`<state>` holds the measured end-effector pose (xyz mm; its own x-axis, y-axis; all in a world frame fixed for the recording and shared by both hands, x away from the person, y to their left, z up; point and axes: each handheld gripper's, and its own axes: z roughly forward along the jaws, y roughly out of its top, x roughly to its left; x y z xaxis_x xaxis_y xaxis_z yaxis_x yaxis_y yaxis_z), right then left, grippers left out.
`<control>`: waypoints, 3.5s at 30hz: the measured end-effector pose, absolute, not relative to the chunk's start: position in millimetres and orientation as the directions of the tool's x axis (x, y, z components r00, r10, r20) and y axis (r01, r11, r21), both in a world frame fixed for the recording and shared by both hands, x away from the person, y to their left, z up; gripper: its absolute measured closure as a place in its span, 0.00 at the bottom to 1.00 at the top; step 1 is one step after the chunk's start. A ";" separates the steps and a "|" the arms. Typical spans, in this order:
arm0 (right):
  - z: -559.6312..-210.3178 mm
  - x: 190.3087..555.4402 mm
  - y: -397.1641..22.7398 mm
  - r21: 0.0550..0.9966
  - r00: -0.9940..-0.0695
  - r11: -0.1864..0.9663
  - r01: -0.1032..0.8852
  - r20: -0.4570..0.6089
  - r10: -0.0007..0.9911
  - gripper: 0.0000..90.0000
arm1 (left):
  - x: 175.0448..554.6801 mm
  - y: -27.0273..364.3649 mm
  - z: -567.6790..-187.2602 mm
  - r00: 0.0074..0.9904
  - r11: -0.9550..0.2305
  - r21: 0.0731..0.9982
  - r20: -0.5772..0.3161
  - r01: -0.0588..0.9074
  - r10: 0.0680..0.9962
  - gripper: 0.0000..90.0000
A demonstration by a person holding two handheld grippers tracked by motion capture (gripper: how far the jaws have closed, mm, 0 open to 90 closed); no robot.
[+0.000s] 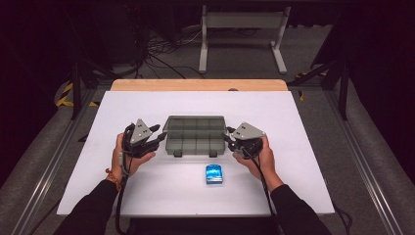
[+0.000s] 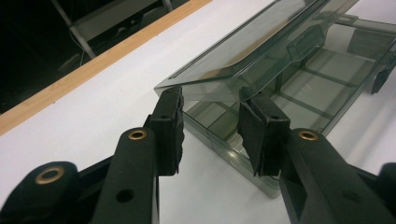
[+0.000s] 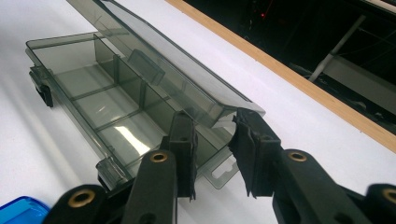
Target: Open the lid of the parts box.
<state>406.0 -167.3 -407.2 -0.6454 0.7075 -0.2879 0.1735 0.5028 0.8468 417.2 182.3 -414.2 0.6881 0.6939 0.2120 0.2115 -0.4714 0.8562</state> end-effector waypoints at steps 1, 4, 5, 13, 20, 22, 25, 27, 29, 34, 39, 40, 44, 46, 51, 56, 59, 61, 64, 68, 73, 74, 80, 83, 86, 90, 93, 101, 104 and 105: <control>-407.0 405.8 -167.1 0.846 -0.645 0.504 0.172 -0.290 0.707 0.78 | 417.3 182.1 -413.8 0.689 -0.471 0.856 0.210 0.212 0.693 0.69; -406.5 405.4 -166.5 0.847 -0.643 0.503 0.169 -0.292 0.708 0.78 | 418.4 180.6 -413.3 0.692 -0.480 0.853 0.222 0.202 0.687 0.70; -406.5 405.6 -166.5 0.848 -0.642 0.503 0.169 -0.293 0.708 0.78 | 418.8 179.6 -413.3 0.695 -0.481 0.853 0.223 0.201 0.684 0.71; -406.2 405.6 -166.1 0.847 -0.639 0.505 0.165 -0.298 0.709 0.78 | 420.1 175.1 -413.4 0.699 -0.491 0.850 0.234 0.190 0.676 0.75; -404.3 405.3 -165.6 0.848 -0.635 0.507 0.156 -0.307 0.709 0.78 | 422.2 175.9 -411.1 0.692 -0.485 0.854 0.235 0.189 0.683 0.77; -403.3 405.4 -165.2 0.847 -0.633 0.509 0.154 -0.311 0.709 0.78 | 422.7 175.7 -410.6 0.696 -0.486 0.853 0.232 0.190 0.680 0.78; -401.9 406.4 -165.2 0.848 -0.634 0.506 0.157 -0.306 0.710 0.78 | 424.1 175.7 -408.5 0.691 -0.486 0.854 0.240 0.184 0.682 0.78; -399.8 406.7 -165.1 0.850 -0.632 0.504 0.151 -0.309 0.710 0.78 | 425.6 176.0 -406.1 0.688 -0.489 0.854 0.246 0.180 0.683 0.78; -398.8 407.0 -164.8 0.850 -0.632 0.505 0.150 -0.310 0.710 0.78 | 426.4 176.0 -405.1 0.687 -0.484 0.856 0.242 0.180 0.685 0.78; -397.0 409.9 -166.1 0.850 -0.630 0.505 0.150 -0.312 0.711 0.78 | 429.2 175.5 -401.7 0.685 -0.488 0.855 0.250 0.176 0.685 0.78; -392.6 413.8 -167.4 0.854 -0.633 0.499 0.148 -0.306 0.711 0.79 | 434.0 175.5 -398.4 0.680 -0.484 0.856 0.246 0.181 0.691 0.79; -391.6 414.7 -167.4 0.857 -0.633 0.493 0.149 -0.300 0.713 0.78 | 435.0 175.6 -397.4 0.679 -0.485 0.856 0.249 0.179 0.690 0.79; -385.3 419.8 -167.5 0.870 -0.640 0.463 0.168 -0.261 0.723 0.78 | 439.0 175.5 -393.4 0.677 -0.487 0.856 0.254 0.176 0.691 0.81; -381.3 422.8 -168.1 0.875 -0.637 0.452 0.175 -0.250 0.729 0.78 | 442.0 174.6 -391.1 0.676 -0.475 0.861 0.241 0.183 0.697 0.81; -373.9 429.9 -169.9 0.881 -0.635 0.434 0.187 -0.228 0.738 0.79 | 447.0 174.1 -386.3 0.669 -0.466 0.865 0.235 0.187 0.705 0.81; -370.4 437.1 -168.2 0.883 -0.627 0.426 0.199 -0.219 0.747 0.81 | 454.3 173.6 -381.1 0.664 -0.459 0.868 0.230 0.191 0.711 0.82; -369.4 441.1 -166.9 0.886 -0.622 0.419 0.201 -0.215 0.753 0.81 | 457.6 173.3 -379.9 0.664 -0.452 0.870 0.222 0.196 0.714 0.82; -369.7 444.2 -166.3 0.888 -0.618 0.413 0.203 -0.211 0.757 0.82 | 459.4 172.4 -379.6 0.663 -0.448 0.871 0.216 0.201 0.716 0.83; -369.9 448.6 -165.4 0.891 -0.611 0.402 0.212 -0.200 0.766 0.83 | 462.0 171.9 -379.7 0.661 -0.444 0.872 0.211 0.205 0.720 0.83; -368.8 453.5 -164.3 0.896 -0.604 0.390 0.214 -0.192 0.773 0.83 | 466.2 171.5 -380.2 0.656 -0.440 0.872 0.206 0.213 0.726 0.83; -371.7 462.8 -162.9 0.900 -0.584 0.373 0.227 -0.180 0.791 0.84 | 472.8 170.6 -379.4 0.651 -0.431 0.874 0.195 0.223 0.733 0.84; -372.3 463.8 -162.7 0.900 -0.582 0.370 0.230 -0.178 0.794 0.84 | 474.2 170.3 -379.6 0.650 -0.431 0.873 0.194 0.226 0.735 0.84; -375.1 472.5 -162.4 0.907 -0.561 0.342 0.245 -0.155 0.813 0.86 | 481.5 167.8 -381.5 0.646 -0.417 0.876 0.175 0.242 0.743 0.85; -375.6 475.1 -162.2 0.908 -0.554 0.338 0.248 -0.153 0.818 0.86 | 484.2 167.2 -382.2 0.641 -0.415 0.876 0.174 0.245 0.747 0.85; -376.7 478.0 -161.4 0.912 -0.545 0.325 0.250 -0.144 0.826 0.87 | 488.4 166.9 -383.3 0.638 -0.399 0.880 0.157 0.256 0.754 0.86; -379.4 482.1 -160.8 0.917 -0.531 0.305 0.257 -0.129 0.837 0.87 | 493.2 165.6 -386.2 0.630 -0.397 0.878 0.151 0.269 0.761 0.86; -383.3 484.8 -159.7 0.918 -0.519 0.296 0.263 -0.124 0.846 0.87 | 495.5 165.0 -388.8 0.628 -0.390 0.878 0.141 0.278 0.766 0.86; -397.0 493.3 -156.8 0.915 -0.485 0.280 0.291 -0.111 0.867 0.90 | 505.3 162.2 -401.3 0.612 -0.382 0.868 0.121 0.317 0.782 0.87; -402.9 497.1 -156.1 0.912 -0.477 0.273 0.306 -0.101 0.873 0.90 | 508.6 161.2 -406.7 0.604 -0.375 0.866 0.110 0.331 0.789 0.87; -405.0 498.2 -155.6 0.911 -0.474 0.272 0.311 -0.099 0.875 0.90 | 510.3 160.9 -409.2 0.605 -0.373 0.865 0.105 0.337 0.789 0.87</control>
<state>498.2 -155.6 -405.0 -0.4745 0.8747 -0.0991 0.3108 0.2718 0.9108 510.3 160.9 -409.2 0.6053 0.7891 0.1050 0.3366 -0.3732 0.8645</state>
